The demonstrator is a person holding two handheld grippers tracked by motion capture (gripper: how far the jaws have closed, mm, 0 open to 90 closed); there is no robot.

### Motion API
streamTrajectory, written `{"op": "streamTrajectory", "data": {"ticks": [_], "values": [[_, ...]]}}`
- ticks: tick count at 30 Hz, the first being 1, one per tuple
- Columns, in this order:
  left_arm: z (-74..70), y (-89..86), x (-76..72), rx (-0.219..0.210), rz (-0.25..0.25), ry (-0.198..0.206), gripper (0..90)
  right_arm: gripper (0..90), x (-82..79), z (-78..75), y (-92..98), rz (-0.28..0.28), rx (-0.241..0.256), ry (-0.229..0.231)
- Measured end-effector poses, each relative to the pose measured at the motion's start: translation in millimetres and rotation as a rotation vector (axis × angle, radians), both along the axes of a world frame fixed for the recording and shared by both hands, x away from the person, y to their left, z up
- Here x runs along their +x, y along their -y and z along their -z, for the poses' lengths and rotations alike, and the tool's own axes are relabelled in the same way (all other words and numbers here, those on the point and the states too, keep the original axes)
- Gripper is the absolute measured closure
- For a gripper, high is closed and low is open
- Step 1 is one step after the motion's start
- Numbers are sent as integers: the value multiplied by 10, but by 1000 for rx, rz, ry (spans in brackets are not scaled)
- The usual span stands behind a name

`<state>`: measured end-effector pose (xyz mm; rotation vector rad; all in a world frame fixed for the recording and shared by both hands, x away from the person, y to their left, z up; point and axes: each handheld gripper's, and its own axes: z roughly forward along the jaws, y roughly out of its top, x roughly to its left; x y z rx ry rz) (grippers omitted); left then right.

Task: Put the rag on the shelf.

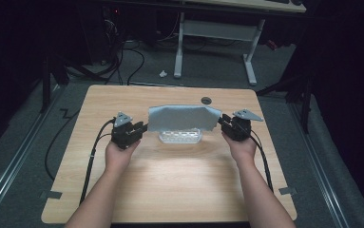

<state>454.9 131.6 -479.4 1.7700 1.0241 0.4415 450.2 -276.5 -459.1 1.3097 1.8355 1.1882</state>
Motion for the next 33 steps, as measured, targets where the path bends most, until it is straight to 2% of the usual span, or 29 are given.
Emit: {"op": "streamTrajectory", "data": {"ticks": [4, 7, 8, 11, 13, 15, 18, 21, 22, 24, 26, 27, 28, 30, 33], "values": [[-16, -146, -107, 3, -19, 9, 696, 708, -122, -35, 34, -7, 8, 26], [-19, -271, -260, 10, -33, 19, 681, 695, -250, -34, 58, -14, -11, 21], [-11, -307, -326, 16, -37, 26, 677, 690, -310, -25, 67, -20, -16, 39], [24, -383, -560, 54, -28, 38, 659, 651, -489, 8, 83, -25, -42, 33], [53, -420, -739, 51, -15, 33, 643, 634, -623, 49, 85, -33, -67, 32], [77, -430, -931, 73, 1, 35, 622, 619, -781, 80, 80, -37, -101, 36], [113, -424, -1196, 82, 30, 10, 596, 617, -1044, 135, 57, -52, -112, 30], [193, -363, -1450, 62, 64, -34, 565, 607, -1293, 209, 25, -58, -90, -3], [236, -338, -1536, 71, 78, -30, 559, 601, -1371, 234, 11, -60, -89, -12], [335, -291, -1671, 115, 104, -22, 555, 585, -1524, 287, -14, -60, -103, -29], [374, -237, -1688, 156, 140, -68, 545, 574, -1664, 372, -4, -58, -111, -36], [388, -221, -1690, 162, 148, -70, 533, 571, -1709, 420, -2, -59, -116, -50], [399, -213, -1682, 162, 149, -75, 532, 568, -1741, 457, -5, -67, -128, -65], [414, -203, -1651, 135, 152, -97, 531, 560, -1771, 508, -12, -76, -146, -78], [436, -178, -1627, 146, 155, -100, 528, 547, -1742, 516, -9, -72, -131, -91]]}}
